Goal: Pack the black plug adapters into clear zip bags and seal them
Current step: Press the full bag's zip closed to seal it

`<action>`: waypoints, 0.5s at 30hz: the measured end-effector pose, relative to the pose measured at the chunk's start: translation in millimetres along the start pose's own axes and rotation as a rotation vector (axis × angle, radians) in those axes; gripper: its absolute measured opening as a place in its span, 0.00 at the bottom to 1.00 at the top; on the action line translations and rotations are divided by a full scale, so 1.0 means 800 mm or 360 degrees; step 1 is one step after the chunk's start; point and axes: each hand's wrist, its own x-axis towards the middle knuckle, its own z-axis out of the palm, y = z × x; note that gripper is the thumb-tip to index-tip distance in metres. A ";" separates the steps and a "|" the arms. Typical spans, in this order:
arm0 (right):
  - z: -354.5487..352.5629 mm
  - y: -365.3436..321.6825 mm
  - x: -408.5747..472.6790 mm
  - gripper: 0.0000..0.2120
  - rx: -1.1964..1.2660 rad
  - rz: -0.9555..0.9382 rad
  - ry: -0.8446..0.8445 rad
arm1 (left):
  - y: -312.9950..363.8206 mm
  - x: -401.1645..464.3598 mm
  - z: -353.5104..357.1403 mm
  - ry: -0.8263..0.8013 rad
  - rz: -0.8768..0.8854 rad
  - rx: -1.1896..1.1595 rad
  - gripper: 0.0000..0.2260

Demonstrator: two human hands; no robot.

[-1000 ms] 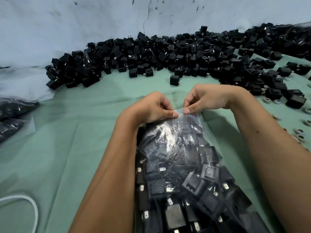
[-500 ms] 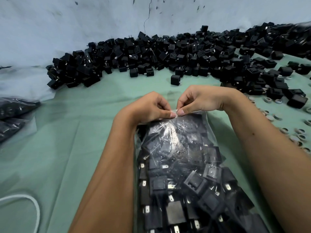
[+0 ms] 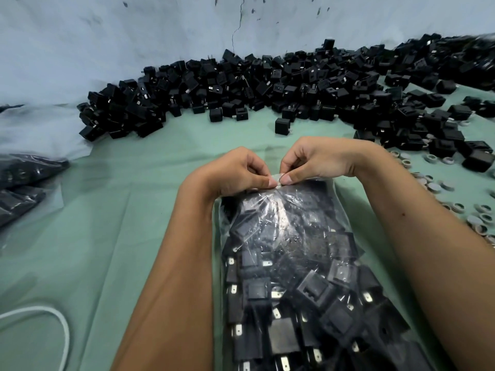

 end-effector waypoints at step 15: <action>0.007 -0.007 0.009 0.02 -0.0028 -0.0064 0.0035 | -0.005 -0.005 -0.003 0.0029 -0.0017 -0.0050 0.04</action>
